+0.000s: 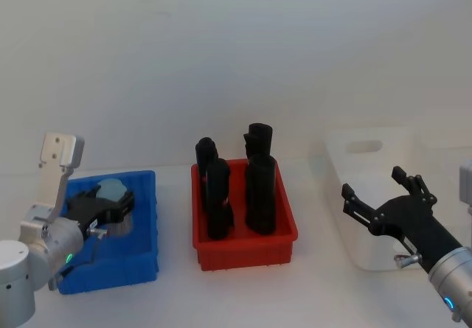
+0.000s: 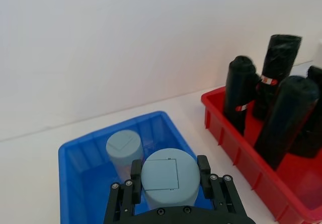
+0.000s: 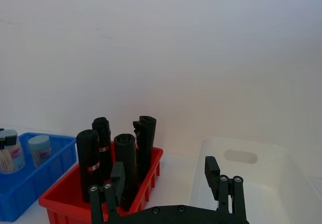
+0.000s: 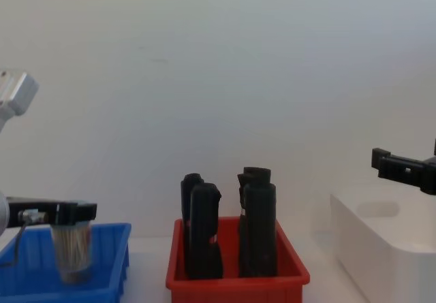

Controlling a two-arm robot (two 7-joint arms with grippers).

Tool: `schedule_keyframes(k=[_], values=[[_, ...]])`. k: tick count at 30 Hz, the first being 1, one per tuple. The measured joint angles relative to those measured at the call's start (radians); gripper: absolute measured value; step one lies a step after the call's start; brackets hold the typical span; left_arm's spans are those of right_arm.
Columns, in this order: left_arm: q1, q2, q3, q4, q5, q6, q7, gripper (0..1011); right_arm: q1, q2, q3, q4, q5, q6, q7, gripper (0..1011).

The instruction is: Pick the cotton swabs from the blue box and place them into the white box.

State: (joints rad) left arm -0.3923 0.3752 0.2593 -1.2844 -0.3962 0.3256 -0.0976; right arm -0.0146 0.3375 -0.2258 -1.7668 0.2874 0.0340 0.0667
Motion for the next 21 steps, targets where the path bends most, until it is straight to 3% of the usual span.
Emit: schedule_keyframes(k=[13,21], values=[[-0.016,0.015,-0.003,-0.15,0.028,0.088,-0.11,661,0.0,0.0,0.0,0.0,0.0,0.0,0.0,1002],[-0.038,0.014,0.0,-0.205,0.032,0.146,-0.176,661,0.0,0.0,0.0,0.0,0.0,0.0,0.0,1002]])
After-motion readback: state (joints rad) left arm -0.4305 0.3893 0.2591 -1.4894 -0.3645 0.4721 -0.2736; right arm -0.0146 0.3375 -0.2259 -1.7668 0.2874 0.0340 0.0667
